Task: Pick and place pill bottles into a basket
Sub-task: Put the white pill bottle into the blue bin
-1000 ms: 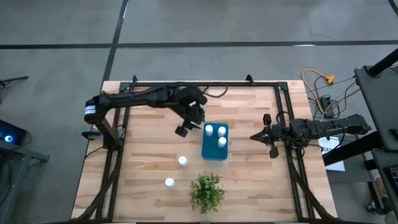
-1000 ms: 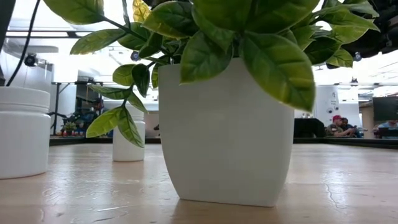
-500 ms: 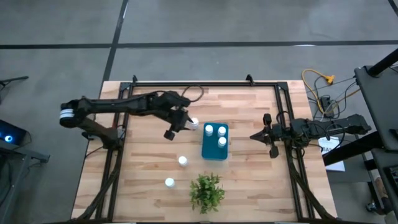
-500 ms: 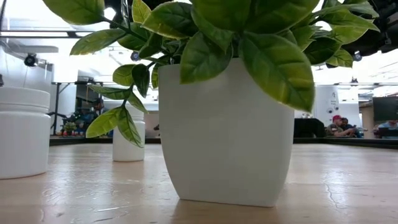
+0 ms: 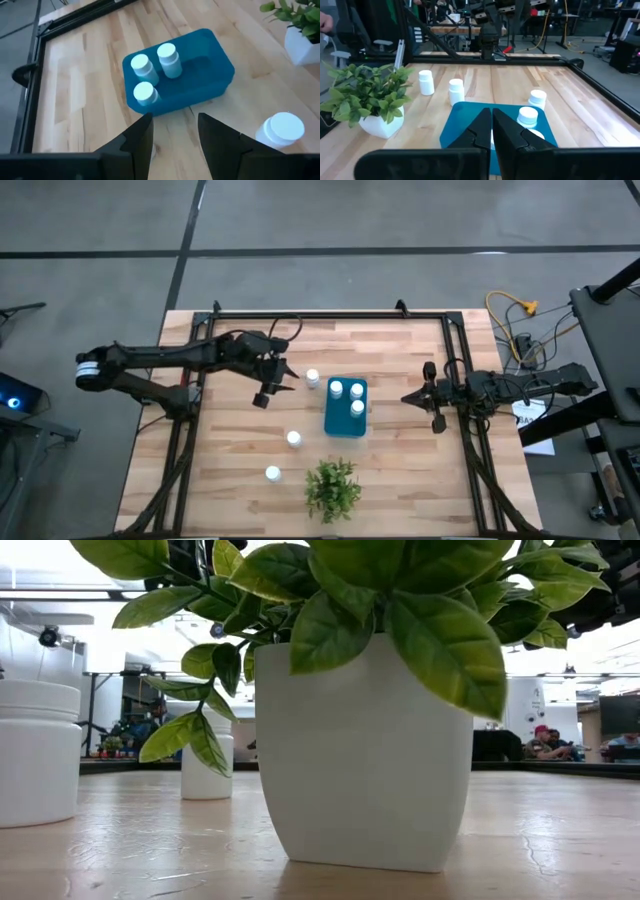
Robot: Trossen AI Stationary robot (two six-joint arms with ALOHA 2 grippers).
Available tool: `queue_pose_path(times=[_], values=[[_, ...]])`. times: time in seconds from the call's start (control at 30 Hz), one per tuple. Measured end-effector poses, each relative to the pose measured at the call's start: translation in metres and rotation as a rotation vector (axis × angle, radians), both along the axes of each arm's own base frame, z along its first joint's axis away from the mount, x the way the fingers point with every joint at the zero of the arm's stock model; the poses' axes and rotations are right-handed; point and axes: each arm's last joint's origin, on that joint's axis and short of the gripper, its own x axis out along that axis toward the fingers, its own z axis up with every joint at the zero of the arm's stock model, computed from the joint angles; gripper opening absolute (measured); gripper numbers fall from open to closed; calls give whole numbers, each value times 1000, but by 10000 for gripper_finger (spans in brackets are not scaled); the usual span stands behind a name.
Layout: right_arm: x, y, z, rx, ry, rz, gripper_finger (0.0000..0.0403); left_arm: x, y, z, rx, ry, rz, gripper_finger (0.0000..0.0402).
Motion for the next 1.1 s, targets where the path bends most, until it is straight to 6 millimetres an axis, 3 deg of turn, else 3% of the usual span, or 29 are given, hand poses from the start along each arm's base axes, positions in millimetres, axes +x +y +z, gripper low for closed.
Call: queue_pose_path(times=[0.17,0.5,0.8,1.1], values=[[0,0,0,3,1,0,8,0,4,-1,0,4,18,155],[0,0,-1,2,5,1,8,-3,19,-1,32,8,79,234],[1,0,-1,-3,12,2,8,12,31,-23,41,89,80,240],[3,1,-4,9,40,0,8,34,43,-43,182,142,66,240]])
